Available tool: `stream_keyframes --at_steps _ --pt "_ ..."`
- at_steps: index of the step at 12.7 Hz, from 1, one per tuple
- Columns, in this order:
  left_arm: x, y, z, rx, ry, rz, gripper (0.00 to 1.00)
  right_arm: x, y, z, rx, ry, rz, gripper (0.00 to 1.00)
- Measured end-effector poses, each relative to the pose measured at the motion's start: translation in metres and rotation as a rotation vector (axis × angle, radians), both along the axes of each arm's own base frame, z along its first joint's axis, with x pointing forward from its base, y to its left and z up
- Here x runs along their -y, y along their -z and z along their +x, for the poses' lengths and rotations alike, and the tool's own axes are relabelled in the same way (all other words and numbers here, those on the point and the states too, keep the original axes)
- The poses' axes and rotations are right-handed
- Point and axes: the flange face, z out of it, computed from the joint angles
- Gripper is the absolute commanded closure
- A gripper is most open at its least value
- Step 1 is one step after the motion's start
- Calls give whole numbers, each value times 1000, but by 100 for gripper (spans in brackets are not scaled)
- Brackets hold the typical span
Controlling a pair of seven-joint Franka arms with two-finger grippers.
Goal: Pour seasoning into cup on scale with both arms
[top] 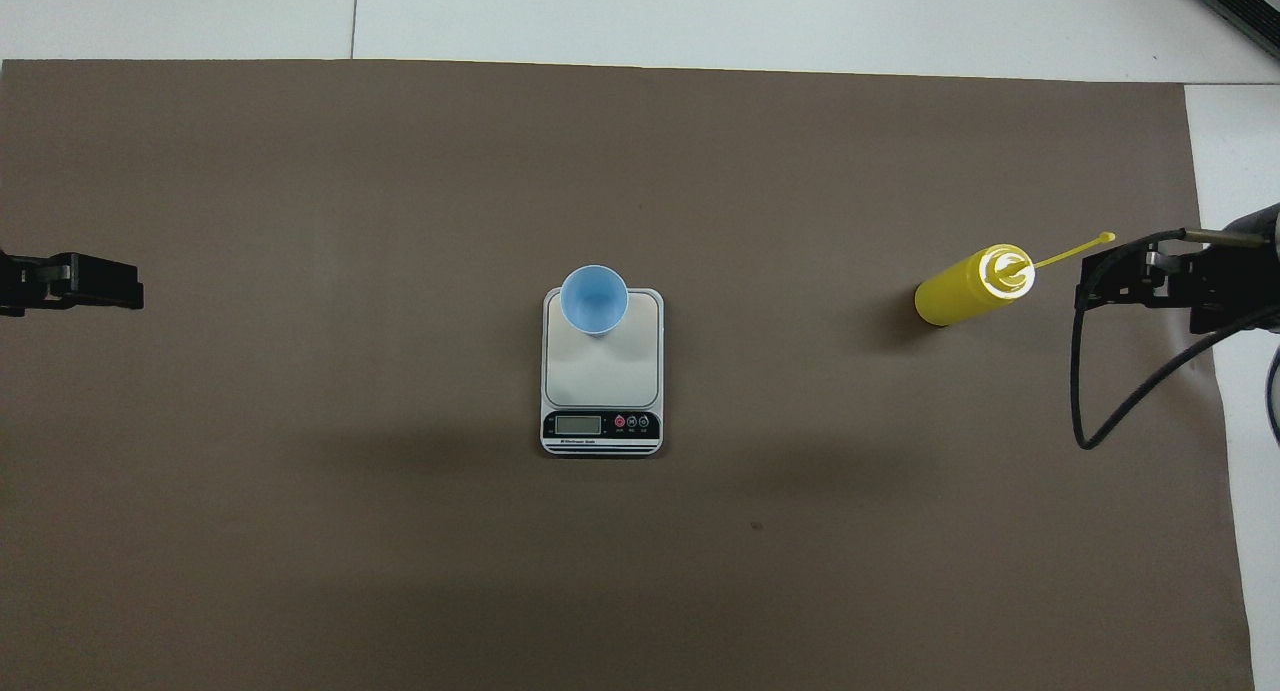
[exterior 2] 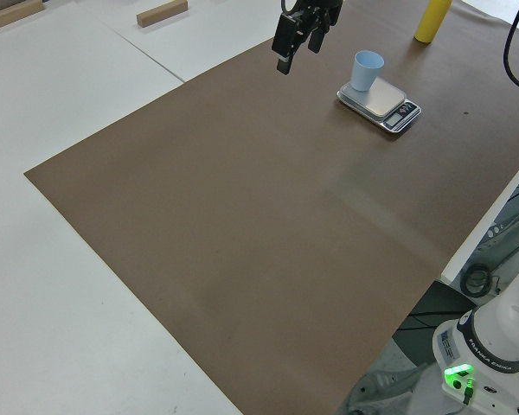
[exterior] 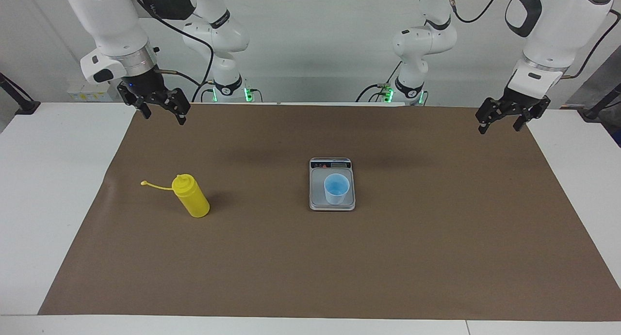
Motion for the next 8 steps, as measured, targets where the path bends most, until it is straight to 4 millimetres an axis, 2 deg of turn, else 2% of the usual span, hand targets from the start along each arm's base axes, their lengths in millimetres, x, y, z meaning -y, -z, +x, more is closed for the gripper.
stream_keyframes --at_steps 8 --pt "0 0 0 0 0 0 0 0 4 -2 2 -29 0 0"
